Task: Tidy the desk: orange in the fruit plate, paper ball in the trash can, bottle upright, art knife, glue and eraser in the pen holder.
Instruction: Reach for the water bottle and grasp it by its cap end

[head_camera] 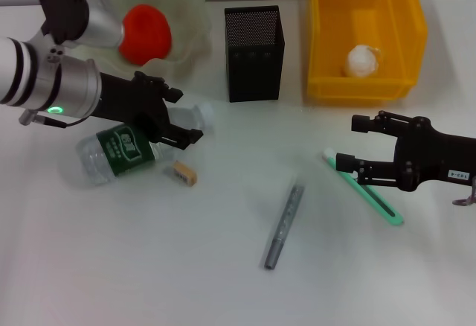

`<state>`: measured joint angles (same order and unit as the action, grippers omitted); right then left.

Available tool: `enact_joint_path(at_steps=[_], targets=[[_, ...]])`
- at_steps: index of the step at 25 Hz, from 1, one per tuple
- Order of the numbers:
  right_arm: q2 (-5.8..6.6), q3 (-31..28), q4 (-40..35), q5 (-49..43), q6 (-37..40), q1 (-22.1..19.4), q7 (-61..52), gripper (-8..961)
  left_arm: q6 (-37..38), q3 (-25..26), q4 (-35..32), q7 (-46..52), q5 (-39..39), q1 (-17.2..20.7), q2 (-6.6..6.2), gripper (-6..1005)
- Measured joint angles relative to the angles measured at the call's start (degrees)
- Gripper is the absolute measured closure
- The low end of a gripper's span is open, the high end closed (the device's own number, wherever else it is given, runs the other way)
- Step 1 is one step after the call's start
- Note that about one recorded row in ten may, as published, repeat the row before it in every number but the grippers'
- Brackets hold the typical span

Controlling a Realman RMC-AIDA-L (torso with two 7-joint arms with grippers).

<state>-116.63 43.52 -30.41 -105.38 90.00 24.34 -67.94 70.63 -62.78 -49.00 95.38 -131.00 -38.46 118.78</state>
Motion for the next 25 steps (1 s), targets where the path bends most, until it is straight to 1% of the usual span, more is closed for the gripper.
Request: enact_joint_path(at_steps=[3, 5, 10, 11, 12, 14, 17, 18, 19, 20, 24, 25], targets=[[-0.03, 0.0, 0.0, 0.0, 0.0, -0.1, 0.0, 125, -0.9, -0.9, 0.8, 0.0, 0.4, -0.6, 0.03, 166], [-0.05, 0.0, 0.0, 0.0, 0.0, -0.1, 0.0, 125, -2.7, -2.3, 2.6, 0.0, 0.5, -1.7, 0.06, 166], [-0.07, 0.0, 0.0, 0.0, 0.0, -0.1, 0.0, 126, -3.4, -3.0, 3.8, 0.0, 0.6, -2.6, 0.16, 166], [-0.08, 0.0, 0.0, 0.0, 0.0, -0.1, 0.0, 126, -4.8, -4.6, 5.5, 0.2, 1.0, -3.9, 0.29, 166], [-0.08, 0.0, 0.0, 0.0, 0.0, -0.1, 0.0, 126, -5.5, -5.7, 6.0, 0.8, 1.2, -4.2, 0.31, 166], [-0.08, -0.1, 0.0, 0.0, 0.0, -0.2, 0.0, 126, -6.1, -6.6, 6.1, 1.5, 1.2, -4.4, 0.31, 166], [-0.09, -0.1, 0.0, 0.0, 0.0, -0.4, 0.0, 126, -6.1, -6.6, 6.1, 1.5, 1.2, -4.4, 0.31, 166], [-0.09, -0.1, 0.0, 0.0, 0.0, -0.4, 0.0, 126, -6.9, -8.9, 6.2, 3.1, 1.3, -4.7, 0.32, 166], [-0.09, -0.1, 0.0, 0.0, 0.0, -0.4, 0.0, 126, -6.9, -8.9, 6.2, 3.1, 1.3, -4.7, 0.32, 166], [-0.09, -0.1, 0.0, 0.0, 0.0, -0.4, 0.0, 126, -7.7, -11.4, 5.8, 5.0, 1.3, -4.9, 0.32, 166], [-0.05, -0.1, 0.0, 0.0, 0.0, -0.4, 0.1, 126, -8.0, -11.6, 5.8, 5.3, 1.3, -4.9, 0.31, 167], [-0.03, -0.1, 0.0, 0.0, 0.0, -0.4, 0.1, 126, -9.1, -11.7, 5.9, 5.6, 0.9, -5.0, 0.18, 167]])
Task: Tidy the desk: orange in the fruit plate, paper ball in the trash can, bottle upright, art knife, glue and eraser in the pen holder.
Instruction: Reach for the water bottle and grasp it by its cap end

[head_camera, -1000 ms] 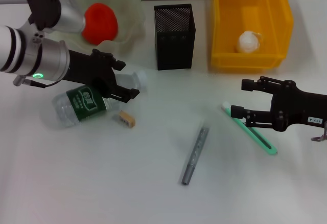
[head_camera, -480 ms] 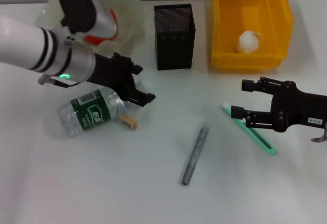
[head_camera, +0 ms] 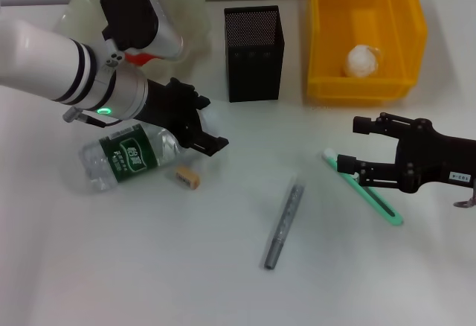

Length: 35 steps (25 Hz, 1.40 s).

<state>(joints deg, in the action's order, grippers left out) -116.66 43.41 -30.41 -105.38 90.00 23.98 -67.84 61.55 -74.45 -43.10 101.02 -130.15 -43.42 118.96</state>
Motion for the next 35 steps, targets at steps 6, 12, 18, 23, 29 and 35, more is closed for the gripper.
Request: enact_joint_path(at_steps=[6, 12, 18, 23, 29, 35], targets=[[0.1, 0.0, 0.0, 0.0, 0.0, 0.2, 0.0, 126, -0.6, 0.0, 0.2, 0.1, -0.4, 0.0, -0.2, 167], [0.2, 0.0, 0.0, 0.0, 0.0, 0.4, 0.0, 126, -1.0, -0.1, 0.4, 0.3, -2.2, -0.2, -0.1, 267], [0.21, 0.0, 0.0, 0.0, 0.0, 0.4, -0.1, 126, -0.8, -0.8, 0.5, 0.7, -2.4, -0.5, -0.16, 404], [0.21, -0.1, 0.0, 0.0, 0.0, 0.4, -0.1, 126, -0.8, -1.6, 0.5, 0.9, -2.4, -0.6, -0.15, 442], [0.21, -0.1, 0.0, 0.0, -0.1, 0.4, -0.2, 126, -0.9, -2.5, 0.5, 0.9, -2.4, -0.8, -0.05, 441], [0.21, 0.0, 0.0, 0.0, -0.7, 0.4, -0.2, 126, -1.0, -3.0, 0.5, 1.1, -2.4, -0.9, 0.01, 440]])
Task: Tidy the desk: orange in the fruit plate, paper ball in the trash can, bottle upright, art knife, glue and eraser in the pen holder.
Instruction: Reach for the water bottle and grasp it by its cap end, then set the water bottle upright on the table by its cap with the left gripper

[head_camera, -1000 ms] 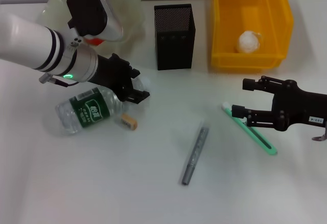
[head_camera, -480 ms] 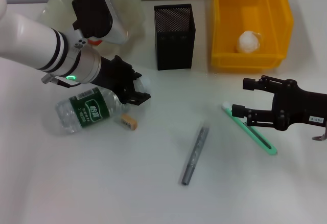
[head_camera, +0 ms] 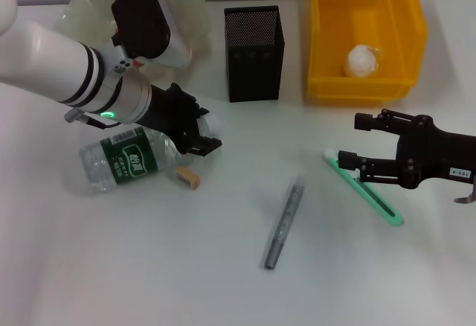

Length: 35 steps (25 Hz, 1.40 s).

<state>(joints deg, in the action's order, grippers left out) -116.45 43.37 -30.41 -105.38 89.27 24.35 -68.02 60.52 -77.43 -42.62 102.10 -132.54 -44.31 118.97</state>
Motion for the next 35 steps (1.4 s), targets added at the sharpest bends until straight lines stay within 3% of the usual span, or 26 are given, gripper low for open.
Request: enact_joint_path(at_steps=[18, 30, 35], targets=[[-0.07, 0.0, 0.0, 0.0, -0.1, 0.0, 0.0, 126, -0.1, 0.0, 0.0, 0.0, -0.1, 0.0, -0.14, 440], [-0.08, 0.0, 0.0, 0.1, 0.0, 0.0, 0.0, 126, 0.6, 0.0, -0.5, 0.3, -0.9, 0.0, -0.22, 518], [-0.05, 0.0, 0.0, 0.3, 0.0, 0.0, 0.0, 126, 1.9, 1.2, -3.7, 1.0, 0.3, 1.4, -0.36, 561]])
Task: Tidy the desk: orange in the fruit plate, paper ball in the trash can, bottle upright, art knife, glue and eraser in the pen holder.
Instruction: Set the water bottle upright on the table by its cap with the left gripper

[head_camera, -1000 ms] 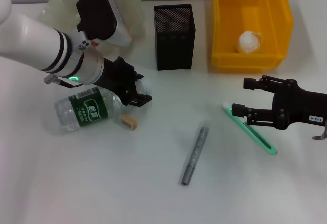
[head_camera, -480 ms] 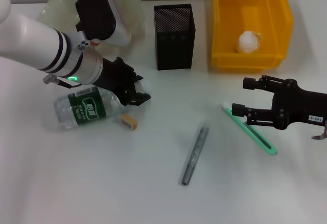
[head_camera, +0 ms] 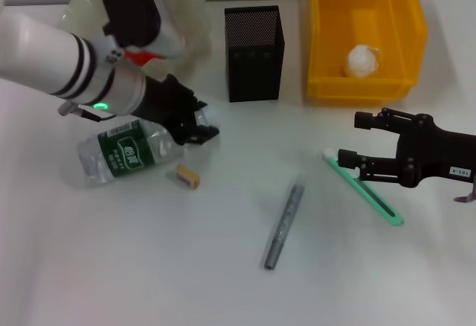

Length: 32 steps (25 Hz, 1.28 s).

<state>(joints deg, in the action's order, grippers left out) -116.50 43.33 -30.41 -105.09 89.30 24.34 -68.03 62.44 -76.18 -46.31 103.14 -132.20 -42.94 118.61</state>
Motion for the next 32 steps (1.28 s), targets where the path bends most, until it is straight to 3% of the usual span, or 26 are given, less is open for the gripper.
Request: enact_joint_path(at_steps=[10, 17, 21, 23, 32], targets=[[0.06, 0.0, 0.0, 0.0, -0.1, 0.5, -0.1, 126, 4.1, 7.8, -6.6, -0.3, 6.0, 4.8, -0.23, 556], [0.23, 0.0, 0.0, -0.2, -0.1, 0.6, -0.1, 125, 10.4, 18.2, -8.2, -3.6, 12.3, 8.4, -0.42, 552], [0.26, 0.0, 0.0, -0.2, -0.1, 0.7, -0.1, 125, 11.0, 18.9, -8.2, -4.0, 12.9, 8.7, -0.44, 550], [0.26, 0.0, 0.0, -0.2, -0.1, 0.7, -0.1, 125, 14.4, 24.0, -8.2, -7.6, 17.3, 10.8, -0.49, 549], [0.24, 0.2, -0.1, -0.3, 0.0, 0.8, -0.1, 125, 16.3, 26.9, -7.7, -10.6, 22.1, 13.5, -0.92, 544]])
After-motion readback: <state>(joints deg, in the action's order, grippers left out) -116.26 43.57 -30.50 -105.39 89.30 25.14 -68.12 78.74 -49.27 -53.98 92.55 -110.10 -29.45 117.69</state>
